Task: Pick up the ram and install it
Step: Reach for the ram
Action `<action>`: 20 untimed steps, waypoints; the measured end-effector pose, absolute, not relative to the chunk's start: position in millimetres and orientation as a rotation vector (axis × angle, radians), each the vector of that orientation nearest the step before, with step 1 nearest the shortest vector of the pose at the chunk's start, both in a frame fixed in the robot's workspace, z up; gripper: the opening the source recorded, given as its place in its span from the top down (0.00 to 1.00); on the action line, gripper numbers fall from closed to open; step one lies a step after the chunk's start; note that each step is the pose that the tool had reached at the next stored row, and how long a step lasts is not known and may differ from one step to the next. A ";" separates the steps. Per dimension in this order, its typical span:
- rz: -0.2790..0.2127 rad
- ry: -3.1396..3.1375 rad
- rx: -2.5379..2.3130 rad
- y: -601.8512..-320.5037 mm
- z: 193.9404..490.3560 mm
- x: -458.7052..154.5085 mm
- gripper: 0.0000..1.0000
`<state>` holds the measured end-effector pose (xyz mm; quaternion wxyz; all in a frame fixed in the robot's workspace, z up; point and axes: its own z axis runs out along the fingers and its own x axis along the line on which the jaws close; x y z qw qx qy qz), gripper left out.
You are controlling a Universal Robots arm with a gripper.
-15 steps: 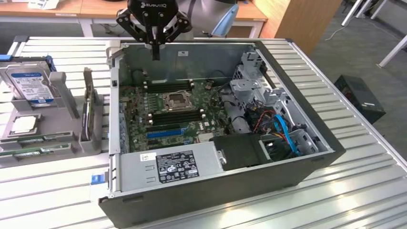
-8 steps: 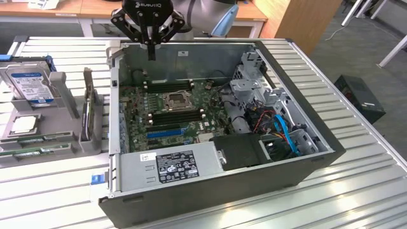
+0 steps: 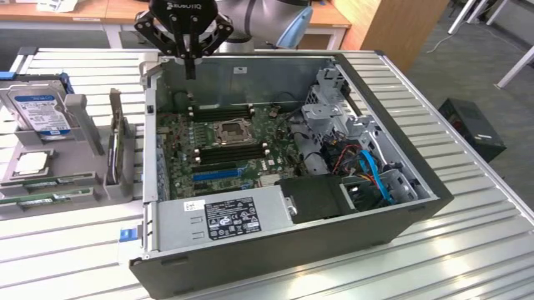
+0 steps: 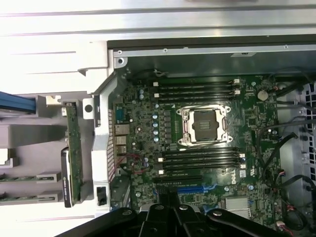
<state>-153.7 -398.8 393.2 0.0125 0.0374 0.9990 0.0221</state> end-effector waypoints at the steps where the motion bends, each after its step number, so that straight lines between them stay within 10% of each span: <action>1: 0.069 3.114 0.116 -398.9 393.2 -155.6 0.89; 20: 0.069 3.114 0.116 -398.9 392.8 -188.6 0.89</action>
